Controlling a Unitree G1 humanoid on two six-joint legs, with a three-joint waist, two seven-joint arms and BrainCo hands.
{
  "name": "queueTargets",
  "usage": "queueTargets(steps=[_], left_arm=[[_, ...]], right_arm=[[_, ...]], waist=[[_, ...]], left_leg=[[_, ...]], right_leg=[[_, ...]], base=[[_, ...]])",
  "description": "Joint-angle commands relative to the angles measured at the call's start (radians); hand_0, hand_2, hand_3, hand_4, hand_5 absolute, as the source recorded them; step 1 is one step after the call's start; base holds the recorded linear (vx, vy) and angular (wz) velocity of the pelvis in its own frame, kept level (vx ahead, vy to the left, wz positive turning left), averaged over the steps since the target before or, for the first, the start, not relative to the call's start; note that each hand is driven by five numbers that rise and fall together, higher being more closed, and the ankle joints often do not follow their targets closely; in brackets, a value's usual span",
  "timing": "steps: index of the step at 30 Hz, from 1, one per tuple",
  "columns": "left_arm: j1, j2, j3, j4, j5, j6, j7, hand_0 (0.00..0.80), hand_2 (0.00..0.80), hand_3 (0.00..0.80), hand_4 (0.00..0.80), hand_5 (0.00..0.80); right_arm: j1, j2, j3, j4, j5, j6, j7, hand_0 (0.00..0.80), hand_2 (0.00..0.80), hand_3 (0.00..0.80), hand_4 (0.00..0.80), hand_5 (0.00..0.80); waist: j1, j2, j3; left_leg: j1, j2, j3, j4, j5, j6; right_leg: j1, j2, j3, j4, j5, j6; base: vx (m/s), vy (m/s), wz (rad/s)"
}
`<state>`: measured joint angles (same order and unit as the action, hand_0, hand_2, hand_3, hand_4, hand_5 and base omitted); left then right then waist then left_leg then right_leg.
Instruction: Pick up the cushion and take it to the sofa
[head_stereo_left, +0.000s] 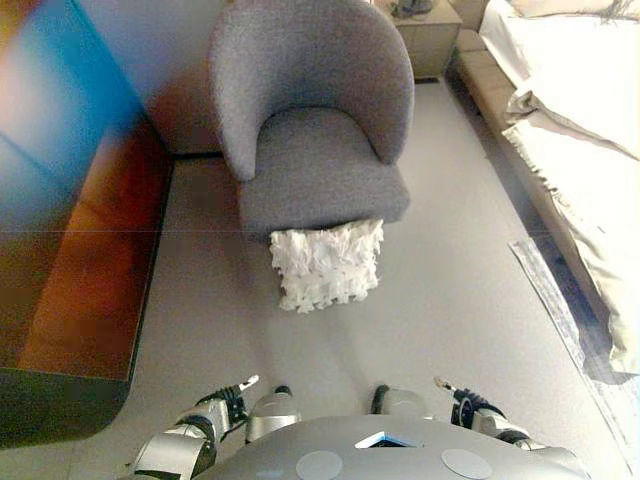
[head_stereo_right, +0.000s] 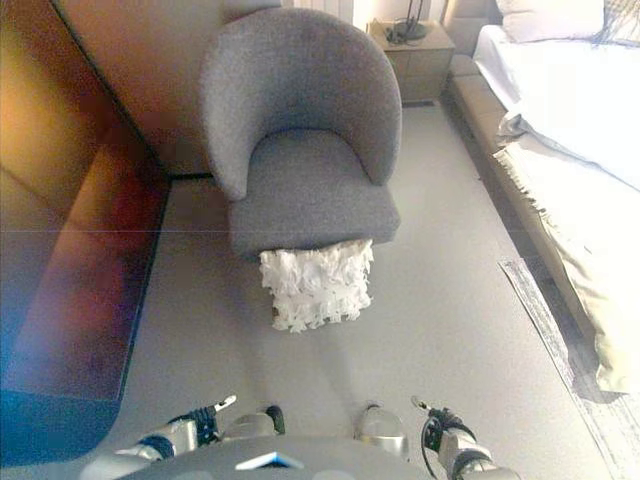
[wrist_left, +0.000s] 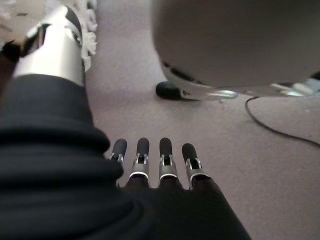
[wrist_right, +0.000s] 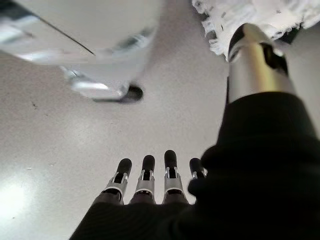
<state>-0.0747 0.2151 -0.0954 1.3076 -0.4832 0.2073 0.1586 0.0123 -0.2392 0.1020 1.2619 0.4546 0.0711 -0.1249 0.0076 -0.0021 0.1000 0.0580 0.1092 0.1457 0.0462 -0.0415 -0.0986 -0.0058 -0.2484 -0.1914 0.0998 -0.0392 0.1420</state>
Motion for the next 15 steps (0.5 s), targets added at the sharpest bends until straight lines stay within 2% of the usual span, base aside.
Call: queueTargets(steps=[1, 3, 4, 5, 7, 9, 10, 11, 13, 15], left_arm=[[-0.016, 0.021, 0.011, 0.044, 0.045, 0.006, 0.044, 0.000, 0.000, 0.000, 0.000, 0.000], [0.004, 0.020, 0.022, 0.047, 0.037, -0.009, 0.032, 0.000, 0.000, 0.000, 0.000, 0.000], [0.008, 0.015, 0.023, 0.044, 0.043, -0.022, 0.011, 0.000, 0.000, 0.000, 0.000, 0.000], [0.007, 0.004, 0.018, 0.039, 0.044, -0.034, 0.001, 0.000, 0.000, 0.000, 0.000, 0.000], [0.002, -0.016, -0.002, 0.033, 0.032, -0.064, 0.004, 0.000, 0.000, 0.000, 0.000, 0.000], [0.001, -0.026, -0.025, 0.025, 0.022, -0.093, -0.004, 0.000, 0.000, 0.000, 0.000, 0.000], [0.004, -0.030, -0.030, 0.027, 0.014, -0.105, -0.016, 0.000, 0.000, 0.000, 0.000, 0.000], [0.007, -0.030, -0.029, 0.025, 0.011, -0.116, -0.024, 0.000, 0.000, 0.000, 0.000, 0.000], [0.010, -0.029, -0.026, 0.019, 0.023, -0.119, -0.047, 0.000, 0.000, 0.000, 0.000, 0.000], [0.008, -0.031, -0.029, 0.022, 0.027, -0.111, -0.063, 0.000, 0.000, 0.000, 0.000, 0.000]], right_arm=[[-0.033, 0.025, -0.012, 0.016, 0.008, -0.014, -0.007, 0.000, 0.000, 0.000, 0.000, 0.000], [-0.034, 0.015, -0.006, 0.020, -0.037, -0.012, 0.002, 0.000, 0.000, 0.000, 0.000, 0.000], [-0.035, 0.009, 0.005, 0.018, -0.055, -0.014, 0.004, 0.000, 0.000, 0.000, 0.000, 0.000], [-0.037, 0.003, 0.014, 0.015, -0.065, -0.008, 0.007, 0.000, 0.000, 0.000, 0.000, 0.000], [-0.044, -0.007, 0.020, 0.021, -0.058, -0.004, 0.002, 0.000, 0.000, 0.000, 0.000, 0.000], [-0.056, -0.019, 0.021, 0.031, -0.051, 0.007, -0.004, 0.000, 0.000, 0.000, 0.000, 0.000], [-0.066, -0.028, 0.024, 0.031, -0.044, 0.019, 0.001, 0.000, 0.000, 0.000, 0.000, 0.000], [-0.071, -0.030, 0.025, 0.031, -0.041, 0.024, 0.005, 0.000, 0.000, 0.000, 0.000, 0.000], [-0.074, -0.029, 0.030, 0.038, -0.018, 0.032, -0.005, 0.000, 0.000, 0.000, 0.000, 0.000], [-0.075, -0.025, 0.037, 0.049, -0.006, 0.039, -0.007, 0.000, 0.000, 0.000, 0.000, 0.000]], waist=[[-0.008, -0.072, -0.008], [-0.014, -0.071, -0.011], [-0.011, -0.071, -0.011], [-0.003, -0.072, -0.011], [0.006, -0.079, -0.009], [0.021, -0.082, -0.005], [0.039, -0.077, 0.002], [0.046, -0.075, 0.000], [0.054, -0.059, -0.001], [0.058, -0.042, -0.003]], left_leg=[[0.027, 0.009, -0.023, 0.127, -0.099, 0.050], [0.054, 0.039, -0.033, 0.138, -0.079, 0.030], [0.045, 0.054, -0.045, 0.170, -0.039, 0.017], [0.026, 0.059, -0.062, 0.216, -0.009, 0.015], [-0.021, 0.054, -0.069, 0.304, 0.010, 0.026], [-0.049, 0.018, -0.093, 0.331, 0.006, 0.034], [-0.056, -0.035, -0.114, 0.304, -0.023, 0.049], [-0.064, -0.063, -0.113, 0.275, -0.030, 0.057], [-0.052, -0.080, -0.094, 0.170, -0.031, 0.064], [-0.038, -0.077, -0.099, 0.065, 0.001, 0.060]], right_leg=[[-0.020, -0.053, 0.048, -0.143, 0.231, 0.050], [-0.022, -0.017, 0.053, -0.113, 0.188, 0.025], [-0.014, -0.001, 0.048, -0.115, 0.178, 0.011], [-0.004, 0.008, 0.037, -0.117, 0.172, -0.002], [0.014, 0.016, 0.014, -0.116, 0.158, -0.025], [0.037, 0.020, -0.005, -0.118, 0.143, -0.036], [0.054, 0.030, -0.005, -0.121, 0.137, -0.033], [0.058, 0.037, -0.006, -0.123, 0.132, -0.035], [0.070, 0.063, -0.019, -0.126, 0.116, -0.041], [0.076, 0.087, -0.023, -0.124, 0.099, -0.049]], base=[[0.304, -0.339, 0.56], [0.254, -0.317, 0.43], [0.189, -0.305, 0.08], [0.169, -0.312, 0.06], [0.155, -0.268, 0.12], [0.185, -0.179, 0.12], [0.198, -0.119, 0.18], [0.213, -0.095, 0.16], [0.178, -0.025, 0.17], [0.198, 0.030, 0.39]])
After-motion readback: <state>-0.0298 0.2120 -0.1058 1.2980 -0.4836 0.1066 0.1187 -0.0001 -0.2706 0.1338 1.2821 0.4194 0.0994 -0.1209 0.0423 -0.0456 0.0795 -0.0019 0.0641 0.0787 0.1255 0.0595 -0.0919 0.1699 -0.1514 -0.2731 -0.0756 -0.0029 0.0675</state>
